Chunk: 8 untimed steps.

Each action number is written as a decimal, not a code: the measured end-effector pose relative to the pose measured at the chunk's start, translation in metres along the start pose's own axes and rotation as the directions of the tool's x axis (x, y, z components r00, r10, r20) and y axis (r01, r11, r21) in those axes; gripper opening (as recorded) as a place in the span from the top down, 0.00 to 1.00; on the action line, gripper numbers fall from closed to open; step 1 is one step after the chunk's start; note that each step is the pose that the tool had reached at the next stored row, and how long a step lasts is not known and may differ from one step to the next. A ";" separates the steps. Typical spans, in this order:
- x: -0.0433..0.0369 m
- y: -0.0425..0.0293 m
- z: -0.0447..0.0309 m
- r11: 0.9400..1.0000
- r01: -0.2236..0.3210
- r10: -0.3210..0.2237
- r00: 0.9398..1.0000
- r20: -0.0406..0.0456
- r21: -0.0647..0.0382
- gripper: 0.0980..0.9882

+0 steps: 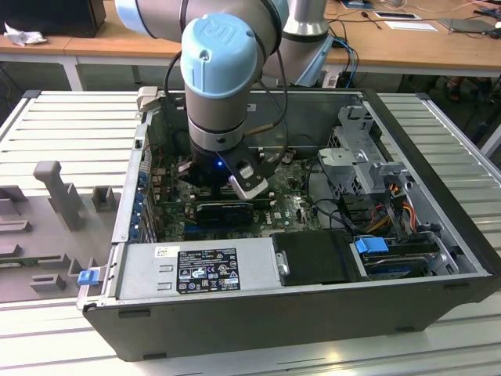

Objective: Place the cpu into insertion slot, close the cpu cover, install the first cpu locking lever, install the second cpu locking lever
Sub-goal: 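Install the second cpu locking lever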

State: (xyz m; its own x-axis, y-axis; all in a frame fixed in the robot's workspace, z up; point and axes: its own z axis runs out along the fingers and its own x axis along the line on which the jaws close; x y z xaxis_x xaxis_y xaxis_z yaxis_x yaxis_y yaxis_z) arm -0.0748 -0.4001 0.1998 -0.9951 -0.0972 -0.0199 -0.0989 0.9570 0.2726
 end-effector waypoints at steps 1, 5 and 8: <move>0.0001 -0.0002 0.0008 1.000 0.000 0.000 1.000 0.001 -0.007 0.99; 0.0004 -0.0010 0.0042 0.999 0.000 0.000 1.000 0.004 -0.032 0.99; 0.0008 -0.0012 0.0049 0.999 0.001 0.000 1.000 0.004 -0.038 0.99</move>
State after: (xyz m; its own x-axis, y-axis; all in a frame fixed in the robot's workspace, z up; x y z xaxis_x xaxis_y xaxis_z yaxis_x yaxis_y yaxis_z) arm -0.0756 -0.4000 0.1948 -0.9950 -0.0965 -0.0239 -0.0992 0.9460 0.3086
